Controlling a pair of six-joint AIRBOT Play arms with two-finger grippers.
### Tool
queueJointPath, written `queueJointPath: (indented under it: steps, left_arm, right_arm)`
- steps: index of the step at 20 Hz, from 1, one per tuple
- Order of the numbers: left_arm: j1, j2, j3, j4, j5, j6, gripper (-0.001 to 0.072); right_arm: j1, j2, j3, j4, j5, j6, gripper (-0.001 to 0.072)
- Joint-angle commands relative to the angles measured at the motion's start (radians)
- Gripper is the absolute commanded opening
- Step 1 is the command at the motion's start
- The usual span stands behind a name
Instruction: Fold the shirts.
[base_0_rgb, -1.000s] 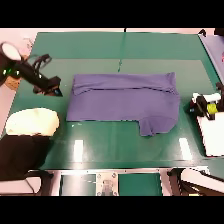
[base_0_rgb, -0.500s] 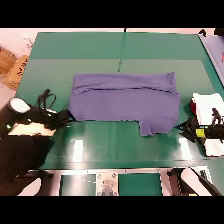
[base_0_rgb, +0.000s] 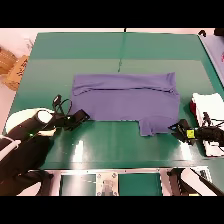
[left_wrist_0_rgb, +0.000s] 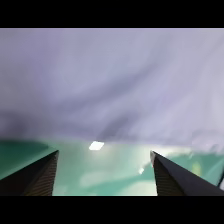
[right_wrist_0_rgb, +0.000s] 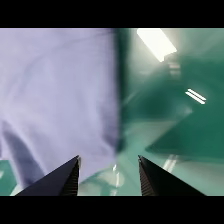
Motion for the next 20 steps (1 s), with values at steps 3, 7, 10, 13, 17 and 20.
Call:
queueJointPath:
  steps: [3,7,10,13,17,20]
  left_arm:
    - [-0.023,-0.08,-0.005,-0.038,0.227,-0.013,0.0694]
    - [-0.023,-0.1,0.012,-0.073,0.225,-0.008,0.0116]
    - [-0.023,-0.098,0.067,-0.071,0.153,0.069,0.002]
    - [-0.006,-0.077,0.12,0.017,0.03,0.082,0.0019]
    - [0.079,-0.012,0.139,0.188,-0.196,0.037,0.0019]
    - [0.096,0.023,0.142,0.26,-0.275,0.037,0.0019]
  right_arm:
    - [0.09,-0.097,-0.006,0.014,-0.082,-0.003,0.0431]
    - [0.097,-0.126,-0.006,0.09,-0.095,-0.044,0.043]
    - [0.096,-0.125,0.001,0.126,-0.066,-0.102,0.0181]
    - [0.094,-0.119,0.053,0.125,0.039,-0.113,0.0024]
    - [0.084,-0.039,0.089,0.086,0.095,-0.026,0.0023]
    - [0.079,0.017,0.091,0.002,0.125,0.048,0.0023]
